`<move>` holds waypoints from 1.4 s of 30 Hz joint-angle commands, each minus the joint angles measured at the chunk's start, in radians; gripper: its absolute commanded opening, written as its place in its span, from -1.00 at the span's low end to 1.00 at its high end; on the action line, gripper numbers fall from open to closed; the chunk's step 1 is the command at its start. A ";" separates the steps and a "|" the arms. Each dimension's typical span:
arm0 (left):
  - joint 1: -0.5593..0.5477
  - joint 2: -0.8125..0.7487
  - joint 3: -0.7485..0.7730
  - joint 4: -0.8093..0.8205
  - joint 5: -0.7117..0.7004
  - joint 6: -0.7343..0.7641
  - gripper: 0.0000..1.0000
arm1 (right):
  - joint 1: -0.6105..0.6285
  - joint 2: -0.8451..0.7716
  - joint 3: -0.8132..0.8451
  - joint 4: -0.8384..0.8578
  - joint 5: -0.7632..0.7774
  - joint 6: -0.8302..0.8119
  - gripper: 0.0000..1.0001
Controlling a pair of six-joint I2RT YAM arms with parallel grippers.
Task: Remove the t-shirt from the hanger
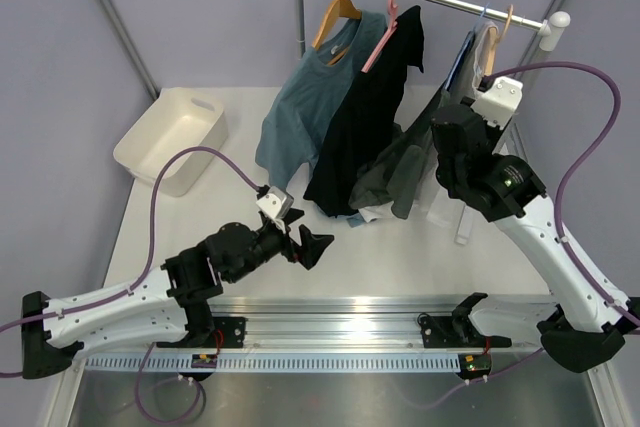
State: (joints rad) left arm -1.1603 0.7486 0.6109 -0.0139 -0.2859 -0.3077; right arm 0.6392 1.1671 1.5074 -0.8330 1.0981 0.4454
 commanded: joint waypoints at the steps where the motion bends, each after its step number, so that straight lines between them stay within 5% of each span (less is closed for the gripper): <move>1: -0.004 0.001 0.021 0.037 -0.001 -0.011 0.98 | -0.009 -0.026 -0.016 0.080 0.003 -0.028 -0.26; 7: -0.004 0.015 0.029 0.031 0.007 -0.013 0.98 | -0.009 -0.047 0.026 0.149 0.025 -0.147 -1.00; 16: -0.002 0.014 0.029 0.031 0.005 -0.010 0.98 | -0.009 -0.078 0.166 0.201 -0.044 -0.326 -1.00; 26: -0.004 0.017 0.030 0.037 0.007 -0.013 0.98 | -0.009 -0.152 0.151 0.000 -0.170 -0.227 -1.00; 32: -0.003 0.017 0.027 0.045 0.016 -0.013 0.97 | -0.009 -0.207 0.037 0.118 -0.168 -0.324 -1.00; 42: -0.003 0.023 0.026 0.038 -0.013 -0.010 0.98 | -0.009 -0.311 -0.147 0.553 -0.179 -0.619 -1.00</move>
State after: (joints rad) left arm -1.1603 0.7639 0.6109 -0.0135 -0.2844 -0.3115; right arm 0.6384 0.8875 1.3693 -0.5129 0.9340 -0.0486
